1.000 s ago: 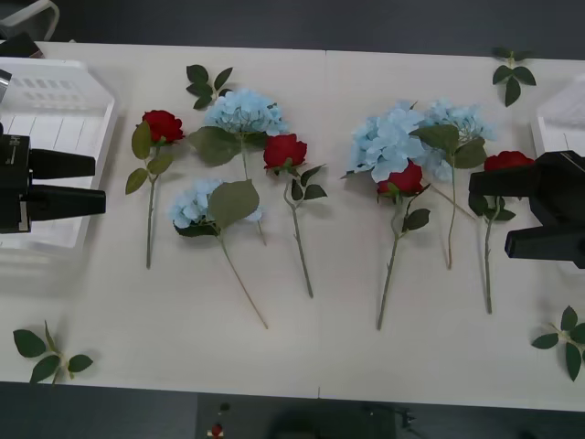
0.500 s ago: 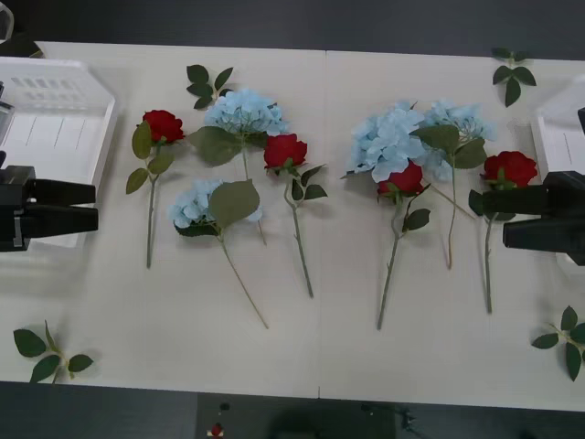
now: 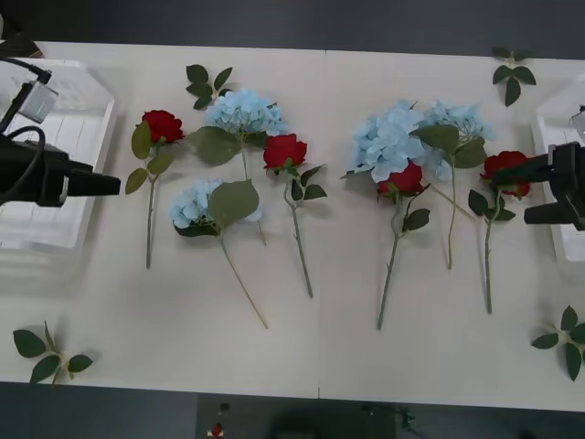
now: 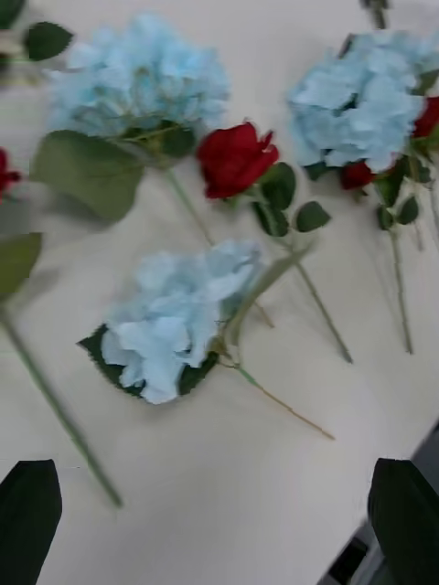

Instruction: Put the red flowers into the right box and the blue flowers into the left box

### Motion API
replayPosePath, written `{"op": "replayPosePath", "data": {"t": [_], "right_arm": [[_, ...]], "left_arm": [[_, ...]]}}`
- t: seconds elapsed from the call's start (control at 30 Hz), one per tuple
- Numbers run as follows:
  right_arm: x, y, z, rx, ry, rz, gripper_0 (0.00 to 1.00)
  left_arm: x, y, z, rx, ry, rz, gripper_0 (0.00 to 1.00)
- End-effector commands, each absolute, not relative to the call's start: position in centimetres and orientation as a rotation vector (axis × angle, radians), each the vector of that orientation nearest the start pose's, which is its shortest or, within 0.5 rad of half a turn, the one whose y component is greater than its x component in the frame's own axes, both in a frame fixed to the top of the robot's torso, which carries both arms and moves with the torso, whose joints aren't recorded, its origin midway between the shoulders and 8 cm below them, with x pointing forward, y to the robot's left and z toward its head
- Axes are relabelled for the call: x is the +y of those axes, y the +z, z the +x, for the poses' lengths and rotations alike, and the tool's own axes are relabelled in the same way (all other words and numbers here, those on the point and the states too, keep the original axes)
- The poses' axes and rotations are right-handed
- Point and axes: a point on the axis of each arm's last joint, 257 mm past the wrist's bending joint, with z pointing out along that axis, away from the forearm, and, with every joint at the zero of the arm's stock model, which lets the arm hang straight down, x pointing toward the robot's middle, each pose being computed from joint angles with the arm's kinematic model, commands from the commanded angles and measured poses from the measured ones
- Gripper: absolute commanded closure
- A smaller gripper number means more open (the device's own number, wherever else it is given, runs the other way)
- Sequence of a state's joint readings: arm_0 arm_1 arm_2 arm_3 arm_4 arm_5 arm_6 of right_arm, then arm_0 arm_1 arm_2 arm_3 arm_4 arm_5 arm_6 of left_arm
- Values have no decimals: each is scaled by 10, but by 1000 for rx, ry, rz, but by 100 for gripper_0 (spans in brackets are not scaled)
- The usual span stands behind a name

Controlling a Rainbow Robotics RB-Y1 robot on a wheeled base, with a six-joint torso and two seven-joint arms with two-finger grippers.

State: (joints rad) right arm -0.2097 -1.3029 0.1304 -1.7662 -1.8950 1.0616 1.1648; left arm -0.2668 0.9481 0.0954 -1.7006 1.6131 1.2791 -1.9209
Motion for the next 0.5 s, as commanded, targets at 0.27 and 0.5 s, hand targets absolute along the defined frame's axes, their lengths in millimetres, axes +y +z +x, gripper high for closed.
{"op": "replayPosePath", "data": {"t": [0.27, 0.5], "right_arm": [[-357, -159, 487, 2480, 693, 570, 0], [-395, -196, 504, 2443, 556, 675, 0]], "left_arm": [[281, -156, 532, 2290, -288, 424, 1], [287, -189, 556, 2303, -76, 354, 0]]}}
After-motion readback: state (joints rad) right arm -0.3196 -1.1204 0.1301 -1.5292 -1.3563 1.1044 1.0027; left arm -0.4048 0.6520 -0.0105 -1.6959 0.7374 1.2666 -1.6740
